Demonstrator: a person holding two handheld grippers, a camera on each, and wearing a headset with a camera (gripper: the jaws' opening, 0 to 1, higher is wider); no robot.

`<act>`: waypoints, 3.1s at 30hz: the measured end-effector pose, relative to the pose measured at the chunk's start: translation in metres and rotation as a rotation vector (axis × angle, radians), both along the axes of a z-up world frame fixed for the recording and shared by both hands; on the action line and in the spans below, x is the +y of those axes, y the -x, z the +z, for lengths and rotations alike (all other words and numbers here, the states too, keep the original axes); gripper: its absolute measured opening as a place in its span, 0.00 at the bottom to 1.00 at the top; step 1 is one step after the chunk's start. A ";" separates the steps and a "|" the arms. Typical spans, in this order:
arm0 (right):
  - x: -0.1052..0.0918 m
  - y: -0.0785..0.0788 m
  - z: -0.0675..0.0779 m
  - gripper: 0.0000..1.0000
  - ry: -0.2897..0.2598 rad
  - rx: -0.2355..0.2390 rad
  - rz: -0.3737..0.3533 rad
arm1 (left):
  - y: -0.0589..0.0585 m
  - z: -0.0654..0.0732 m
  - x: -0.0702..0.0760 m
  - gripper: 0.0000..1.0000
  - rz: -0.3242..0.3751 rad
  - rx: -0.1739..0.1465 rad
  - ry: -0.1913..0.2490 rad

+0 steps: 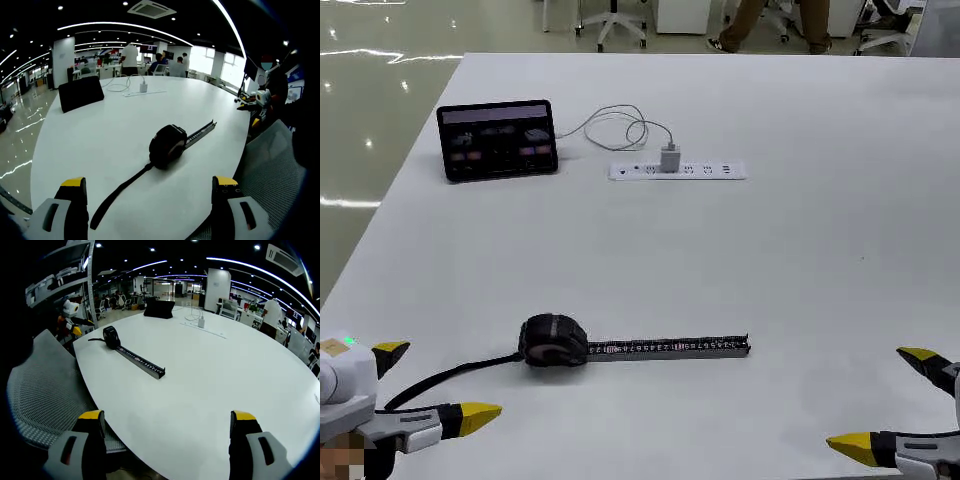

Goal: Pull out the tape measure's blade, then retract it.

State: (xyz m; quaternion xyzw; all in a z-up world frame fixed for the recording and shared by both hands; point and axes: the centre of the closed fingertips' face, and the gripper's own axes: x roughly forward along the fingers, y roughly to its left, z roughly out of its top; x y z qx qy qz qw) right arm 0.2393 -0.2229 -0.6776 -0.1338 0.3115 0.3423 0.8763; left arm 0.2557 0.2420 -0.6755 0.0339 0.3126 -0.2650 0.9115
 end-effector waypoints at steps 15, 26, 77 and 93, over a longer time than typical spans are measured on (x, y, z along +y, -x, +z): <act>0.010 -0.008 0.001 1.00 0.039 -0.006 0.064 | -0.021 0.003 -0.025 1.00 0.015 0.014 0.001; 0.033 -0.030 -0.005 1.00 0.100 -0.006 0.205 | -0.039 0.006 -0.059 1.00 0.027 0.019 0.026; 0.103 -0.085 -0.067 0.54 0.385 0.179 0.785 | -0.075 -0.027 -0.102 1.00 0.248 -0.043 0.046; 0.103 -0.086 -0.079 0.17 0.422 0.211 0.803 | -0.077 -0.028 -0.088 1.00 0.301 -0.040 0.051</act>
